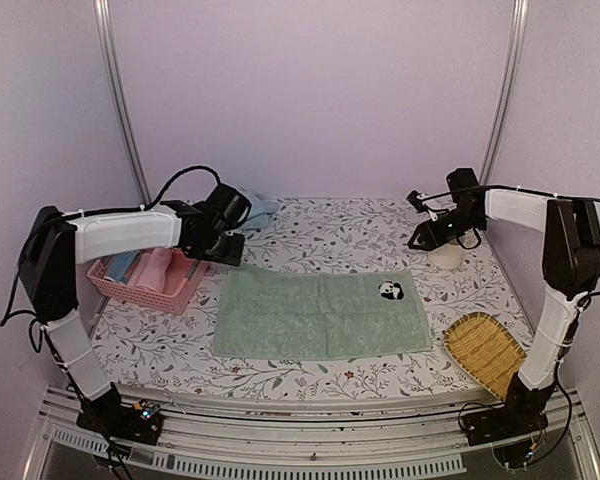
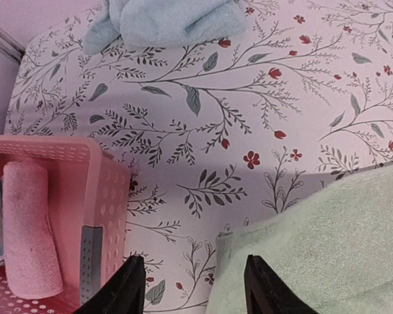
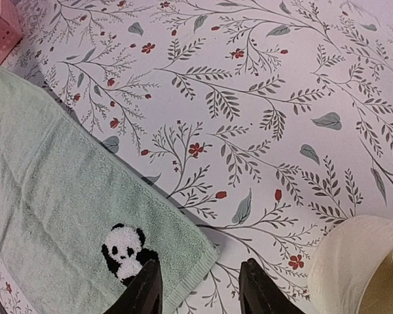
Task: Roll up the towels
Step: Flatten out the towel at the center of the board, then adjust the towel at the center of the board.
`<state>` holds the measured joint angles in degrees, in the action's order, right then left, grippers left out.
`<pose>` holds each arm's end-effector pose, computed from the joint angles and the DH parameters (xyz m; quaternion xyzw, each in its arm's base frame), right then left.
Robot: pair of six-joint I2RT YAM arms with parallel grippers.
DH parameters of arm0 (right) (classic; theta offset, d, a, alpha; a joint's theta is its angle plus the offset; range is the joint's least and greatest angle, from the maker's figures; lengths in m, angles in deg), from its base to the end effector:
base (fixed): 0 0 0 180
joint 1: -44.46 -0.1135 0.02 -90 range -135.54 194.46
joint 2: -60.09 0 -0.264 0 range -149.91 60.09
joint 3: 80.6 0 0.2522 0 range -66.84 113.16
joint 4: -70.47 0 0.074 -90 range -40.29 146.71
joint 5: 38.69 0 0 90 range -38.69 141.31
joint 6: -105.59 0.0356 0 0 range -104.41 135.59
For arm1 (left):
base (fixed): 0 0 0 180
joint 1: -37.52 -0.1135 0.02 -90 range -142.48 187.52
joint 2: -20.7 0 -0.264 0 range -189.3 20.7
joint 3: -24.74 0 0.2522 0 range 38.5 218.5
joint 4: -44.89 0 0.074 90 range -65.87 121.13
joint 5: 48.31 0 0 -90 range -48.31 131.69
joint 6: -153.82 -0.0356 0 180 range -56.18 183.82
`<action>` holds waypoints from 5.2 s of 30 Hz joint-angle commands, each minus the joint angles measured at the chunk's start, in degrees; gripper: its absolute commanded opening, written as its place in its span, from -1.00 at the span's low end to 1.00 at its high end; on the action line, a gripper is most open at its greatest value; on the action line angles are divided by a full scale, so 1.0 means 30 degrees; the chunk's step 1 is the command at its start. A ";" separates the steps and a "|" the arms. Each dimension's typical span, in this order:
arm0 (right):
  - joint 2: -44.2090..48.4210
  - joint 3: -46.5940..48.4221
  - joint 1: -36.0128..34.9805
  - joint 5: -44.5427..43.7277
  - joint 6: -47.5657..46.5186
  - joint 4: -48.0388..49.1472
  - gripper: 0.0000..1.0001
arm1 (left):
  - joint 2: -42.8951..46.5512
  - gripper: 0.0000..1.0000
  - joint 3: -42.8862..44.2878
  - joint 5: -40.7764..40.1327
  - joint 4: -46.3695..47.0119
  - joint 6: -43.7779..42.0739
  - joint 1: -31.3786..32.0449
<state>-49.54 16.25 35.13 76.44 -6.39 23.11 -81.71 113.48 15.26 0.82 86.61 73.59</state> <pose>0.3997 0.0810 0.2142 -0.3085 0.8930 0.1812 0.2731 0.3151 -0.2099 0.2222 0.0451 0.9363 0.0584 0.3435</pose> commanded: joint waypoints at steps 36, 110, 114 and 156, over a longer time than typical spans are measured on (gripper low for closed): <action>0.6457 -1.0113 -0.4217 -0.2043 -0.6679 -0.3806 -0.49 | 0.2565 -1.00 -0.8608 0.6921 -0.2292 0.3235 0.3142; -0.4788 0.3531 -0.1053 0.0354 -0.1148 -0.4021 -0.01 | 1.0053 0.86 -1.2069 0.6655 1.0853 0.5641 0.0649; -0.5502 0.3899 -0.1038 0.0508 -0.0948 -0.3774 -0.03 | 0.9448 0.76 -1.2013 0.7495 1.0970 0.5247 0.0630; -0.7142 0.6625 -0.0948 -0.4770 -0.1063 -0.3164 -0.93 | 0.6381 -0.22 -1.0642 0.7747 0.8600 0.5789 -0.0588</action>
<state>-69.91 34.65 32.07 64.79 -9.27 12.24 -60.53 79.82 40.55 29.52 101.80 73.77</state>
